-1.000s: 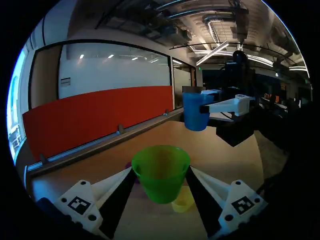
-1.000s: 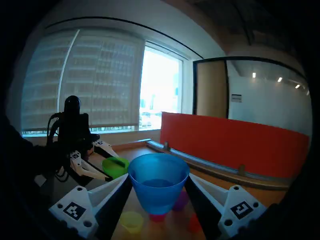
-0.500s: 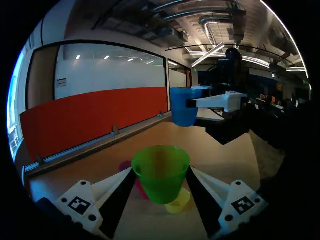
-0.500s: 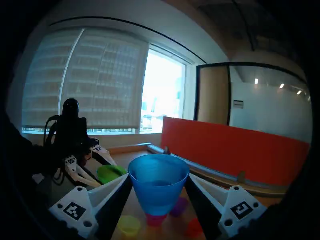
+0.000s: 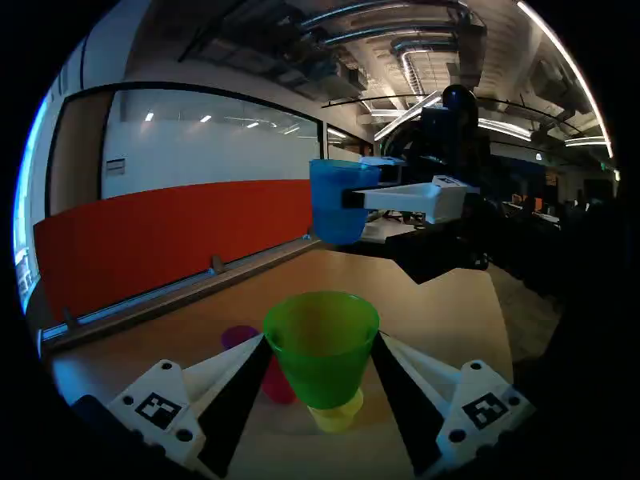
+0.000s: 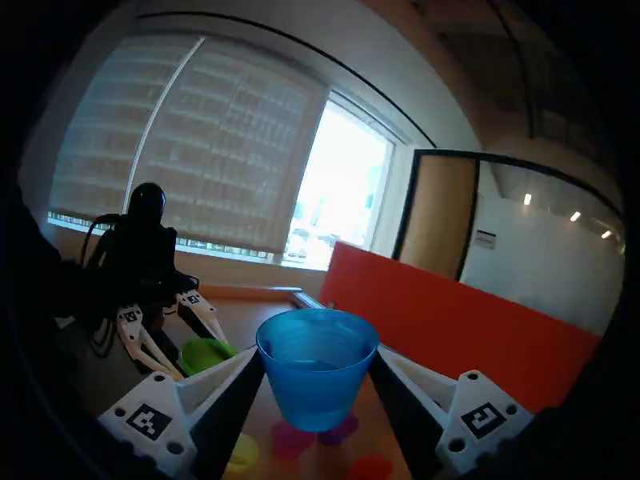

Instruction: Pour water

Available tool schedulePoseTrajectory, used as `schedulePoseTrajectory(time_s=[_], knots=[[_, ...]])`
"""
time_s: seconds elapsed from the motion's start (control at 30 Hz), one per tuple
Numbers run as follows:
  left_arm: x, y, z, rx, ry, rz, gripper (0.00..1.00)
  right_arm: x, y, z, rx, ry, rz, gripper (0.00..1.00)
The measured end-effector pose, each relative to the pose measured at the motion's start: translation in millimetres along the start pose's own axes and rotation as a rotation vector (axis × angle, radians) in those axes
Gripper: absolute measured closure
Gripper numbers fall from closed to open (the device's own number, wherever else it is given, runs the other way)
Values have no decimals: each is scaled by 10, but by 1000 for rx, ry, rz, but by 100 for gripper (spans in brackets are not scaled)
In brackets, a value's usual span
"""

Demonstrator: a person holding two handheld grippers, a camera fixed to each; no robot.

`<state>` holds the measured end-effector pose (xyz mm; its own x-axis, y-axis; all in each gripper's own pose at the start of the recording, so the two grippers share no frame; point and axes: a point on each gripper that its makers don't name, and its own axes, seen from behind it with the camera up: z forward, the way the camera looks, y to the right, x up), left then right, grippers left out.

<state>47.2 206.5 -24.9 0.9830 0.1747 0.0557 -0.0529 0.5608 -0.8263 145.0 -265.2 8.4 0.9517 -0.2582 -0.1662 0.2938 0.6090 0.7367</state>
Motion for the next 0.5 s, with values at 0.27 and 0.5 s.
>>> schedulePoseTrajectory(time_s=[0.27,0.5], knots=[[69,87,78,-21,42,-15,14,108,-29,41,12,2,-85,11],[104,153,114,-41,67,-31,15,206,-15,59,5,10,-188,11]])
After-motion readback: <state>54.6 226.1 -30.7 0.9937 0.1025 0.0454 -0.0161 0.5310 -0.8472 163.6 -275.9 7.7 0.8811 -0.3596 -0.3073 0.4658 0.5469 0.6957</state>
